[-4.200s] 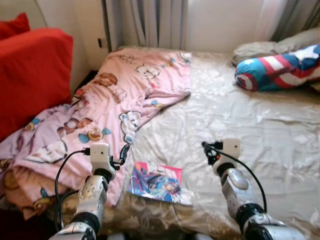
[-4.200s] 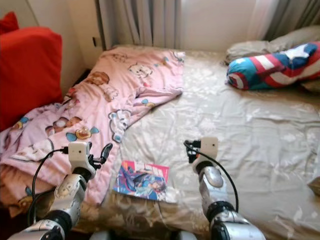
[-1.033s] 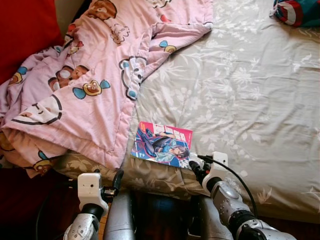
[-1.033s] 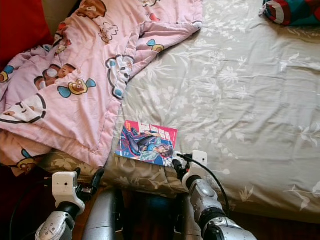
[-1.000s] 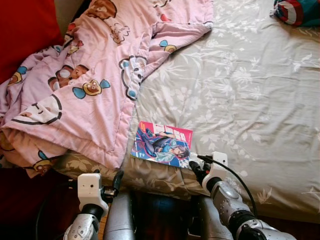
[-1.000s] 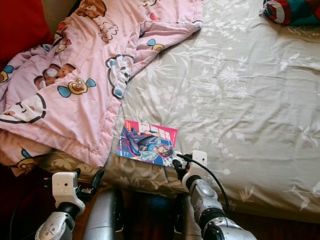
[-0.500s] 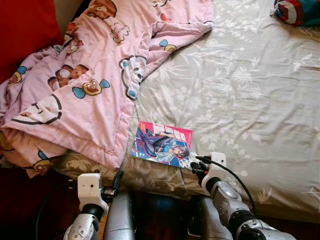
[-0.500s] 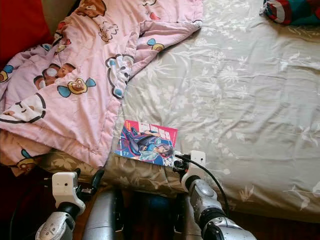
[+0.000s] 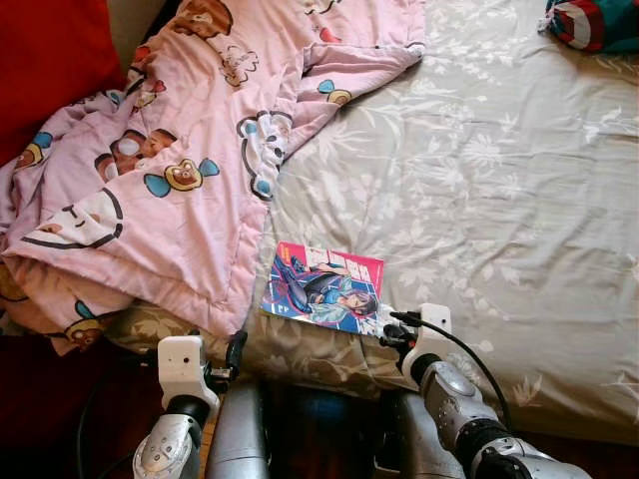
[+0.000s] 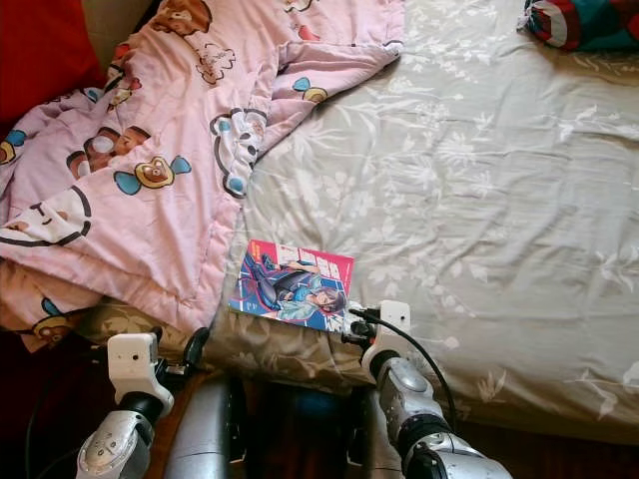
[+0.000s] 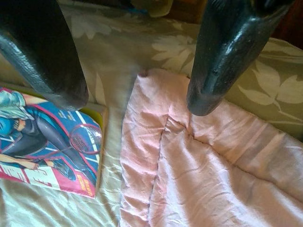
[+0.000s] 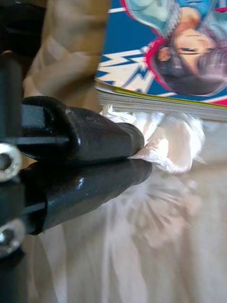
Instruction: Clean up the room
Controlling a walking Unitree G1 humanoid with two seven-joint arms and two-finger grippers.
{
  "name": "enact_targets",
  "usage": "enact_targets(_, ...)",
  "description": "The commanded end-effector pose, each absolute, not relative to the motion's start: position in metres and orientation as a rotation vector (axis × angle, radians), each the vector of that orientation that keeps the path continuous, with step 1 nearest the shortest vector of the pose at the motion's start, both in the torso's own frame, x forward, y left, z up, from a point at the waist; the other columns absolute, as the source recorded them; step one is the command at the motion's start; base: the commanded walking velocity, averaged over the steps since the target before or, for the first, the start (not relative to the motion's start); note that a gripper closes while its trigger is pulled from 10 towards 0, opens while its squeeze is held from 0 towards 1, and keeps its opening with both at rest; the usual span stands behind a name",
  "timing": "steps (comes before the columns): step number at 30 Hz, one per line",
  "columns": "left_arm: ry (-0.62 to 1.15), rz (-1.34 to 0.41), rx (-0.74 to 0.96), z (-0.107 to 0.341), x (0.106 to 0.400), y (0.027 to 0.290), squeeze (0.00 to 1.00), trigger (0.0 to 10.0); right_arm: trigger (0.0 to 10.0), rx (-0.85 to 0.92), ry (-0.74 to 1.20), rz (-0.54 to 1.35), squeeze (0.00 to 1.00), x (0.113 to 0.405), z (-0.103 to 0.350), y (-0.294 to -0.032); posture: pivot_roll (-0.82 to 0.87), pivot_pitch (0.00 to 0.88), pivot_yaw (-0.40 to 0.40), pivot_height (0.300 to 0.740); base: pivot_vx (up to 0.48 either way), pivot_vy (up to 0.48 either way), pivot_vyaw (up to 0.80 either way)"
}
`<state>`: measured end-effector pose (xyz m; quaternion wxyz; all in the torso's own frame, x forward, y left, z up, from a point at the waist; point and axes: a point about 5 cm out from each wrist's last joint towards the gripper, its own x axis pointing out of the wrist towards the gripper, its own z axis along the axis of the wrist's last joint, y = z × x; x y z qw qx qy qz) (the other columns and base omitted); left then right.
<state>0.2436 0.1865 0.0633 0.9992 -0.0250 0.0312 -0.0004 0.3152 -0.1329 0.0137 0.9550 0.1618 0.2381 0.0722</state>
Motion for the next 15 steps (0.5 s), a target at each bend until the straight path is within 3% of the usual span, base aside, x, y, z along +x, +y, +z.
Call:
enact_targets(1, 0.087, 0.041, -0.058, 0.055, 0.24, 0.194, 0.0, 10.0, 0.0, 0.352, 0.45, 0.097, 0.0, 0.314, 0.013, -0.141, 0.17, 0.28, -0.055, 0.629, 0.0, 0.0, 0.0)
enact_targets(11, 0.067, 0.083, -0.066, 0.053, 0.254, 0.199, 0.0, 10.0, 0.0, 0.307, 0.298, 0.054, 0.0, 0.307, 0.018, -0.165, 0.08, 0.161, -0.085, 0.629, 0.0, 0.0, 0.0)
enact_targets(15, 0.063, 0.136, -0.04, 0.05, 0.243, 0.21, 0.0, 10.0, 0.0, 0.235, 0.235, 0.099, 0.0, 0.296, 0.016, -0.165, 0.05, 0.121, -0.085, 0.629, 0.0, 0.0, 0.0)
